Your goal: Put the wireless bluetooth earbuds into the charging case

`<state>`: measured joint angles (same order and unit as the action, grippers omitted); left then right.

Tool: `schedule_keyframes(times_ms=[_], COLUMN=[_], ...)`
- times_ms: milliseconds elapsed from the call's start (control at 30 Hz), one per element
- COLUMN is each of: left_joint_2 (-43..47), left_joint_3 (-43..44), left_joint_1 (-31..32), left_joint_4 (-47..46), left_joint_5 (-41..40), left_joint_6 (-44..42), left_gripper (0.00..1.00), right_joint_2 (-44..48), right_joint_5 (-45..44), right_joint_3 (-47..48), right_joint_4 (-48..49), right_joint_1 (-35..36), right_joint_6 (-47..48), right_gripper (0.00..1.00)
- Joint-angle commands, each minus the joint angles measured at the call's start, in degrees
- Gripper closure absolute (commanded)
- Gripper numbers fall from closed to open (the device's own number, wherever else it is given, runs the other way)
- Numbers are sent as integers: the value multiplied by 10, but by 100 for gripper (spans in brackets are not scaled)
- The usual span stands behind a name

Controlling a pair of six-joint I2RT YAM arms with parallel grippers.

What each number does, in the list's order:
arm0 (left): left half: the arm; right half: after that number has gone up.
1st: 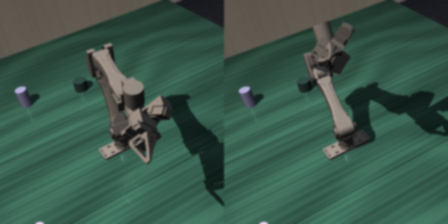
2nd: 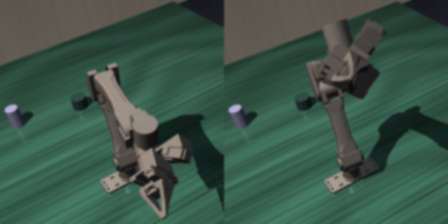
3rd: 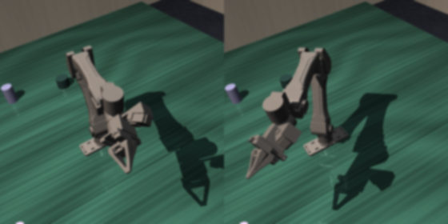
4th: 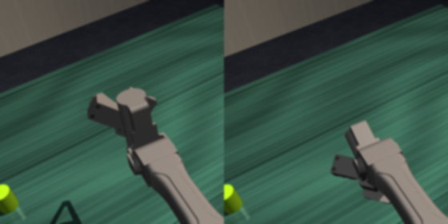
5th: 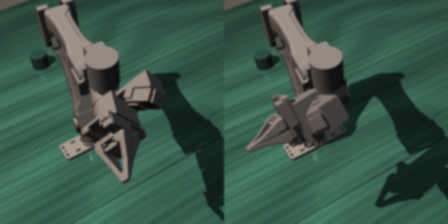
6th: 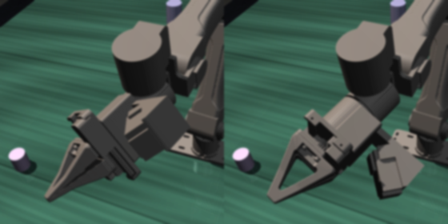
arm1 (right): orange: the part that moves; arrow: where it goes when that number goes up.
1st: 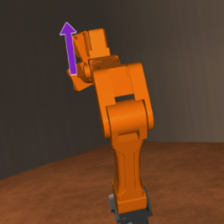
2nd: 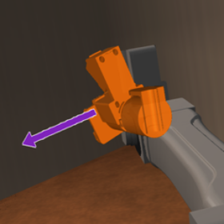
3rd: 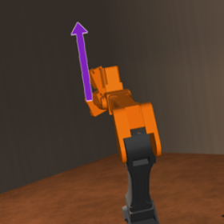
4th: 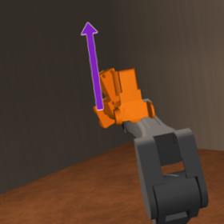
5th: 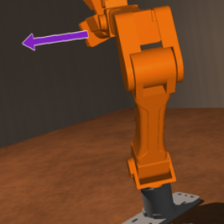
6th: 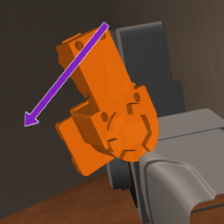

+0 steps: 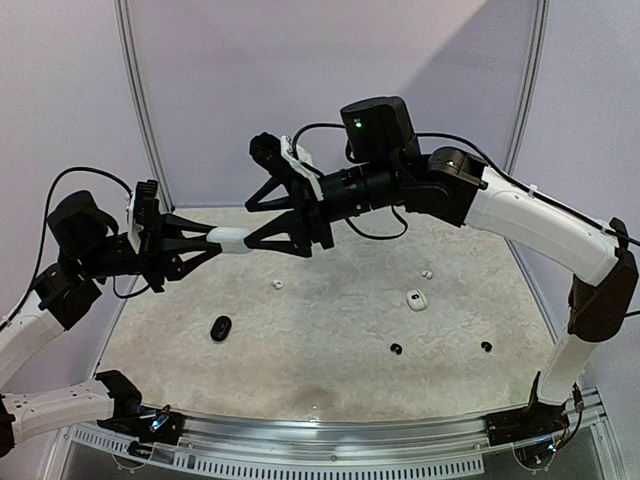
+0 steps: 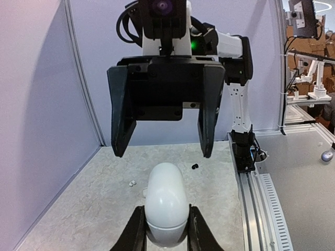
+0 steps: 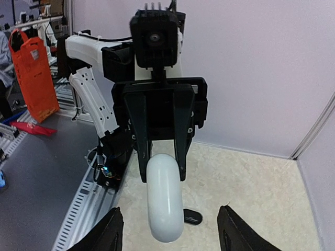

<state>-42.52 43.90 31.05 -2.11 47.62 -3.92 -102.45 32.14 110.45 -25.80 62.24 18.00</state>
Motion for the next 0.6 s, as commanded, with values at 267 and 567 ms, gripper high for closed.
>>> schedule_keyframes(times_ms=[267, 567], left_joint_2=[-9, -10], left_joint_3=[16, 16], left_joint_1=[12, 14], left_joint_4=[-2, -6], left_joint_5=[3, 2], left_joint_6=[-1, 3], left_gripper=[100, 100], right_joint_2=[-34, -52], right_joint_5=[27, 11], right_joint_3=[21, 46], right_joint_4=[-29, -46], right_joint_1=[1, 1], right_joint_6=[-34, -22], right_gripper=[48, 76])
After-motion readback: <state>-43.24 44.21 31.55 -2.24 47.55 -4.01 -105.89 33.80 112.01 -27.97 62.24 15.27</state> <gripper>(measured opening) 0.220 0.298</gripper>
